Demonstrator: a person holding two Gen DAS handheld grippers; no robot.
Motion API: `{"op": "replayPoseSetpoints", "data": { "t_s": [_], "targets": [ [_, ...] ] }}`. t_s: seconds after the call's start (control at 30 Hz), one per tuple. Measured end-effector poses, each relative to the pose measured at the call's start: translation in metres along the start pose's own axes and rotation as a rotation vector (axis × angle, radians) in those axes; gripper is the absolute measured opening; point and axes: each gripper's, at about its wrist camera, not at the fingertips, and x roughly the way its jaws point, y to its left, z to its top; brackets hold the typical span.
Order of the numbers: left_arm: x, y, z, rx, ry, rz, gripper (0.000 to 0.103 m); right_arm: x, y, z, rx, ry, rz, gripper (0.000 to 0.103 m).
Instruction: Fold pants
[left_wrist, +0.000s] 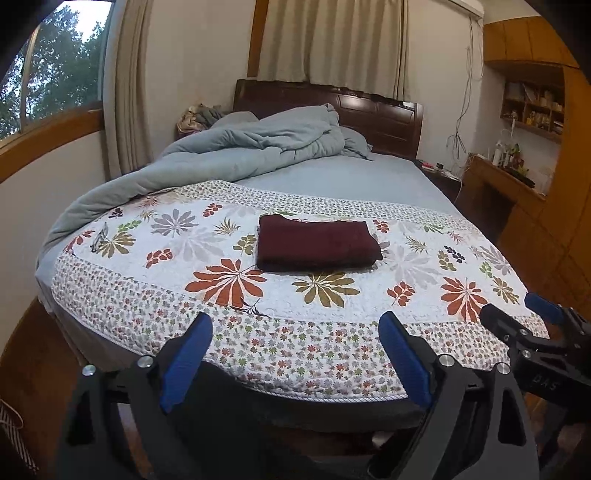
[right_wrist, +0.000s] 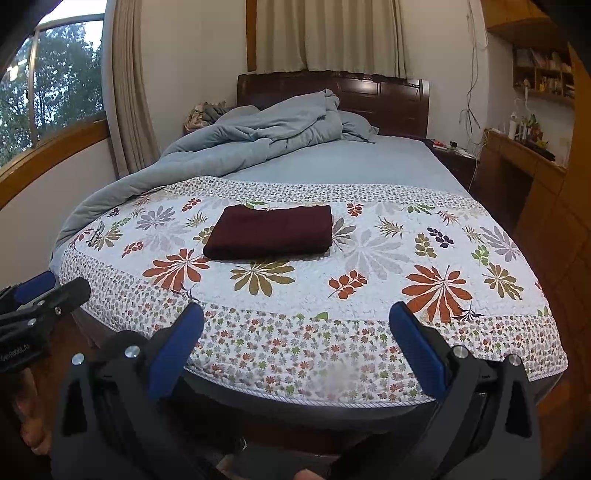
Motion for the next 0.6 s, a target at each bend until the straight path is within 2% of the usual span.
{"op": "replayPoseSetpoints", "data": {
  "t_s": [0.6],
  "targets": [
    [0.0062,-0.0089,-0.0019,0.026,0.027,0.016,0.092,0.0043,-0.0089,-0.0057,0.026,0.011,-0.001,0.1]
  ]
}}
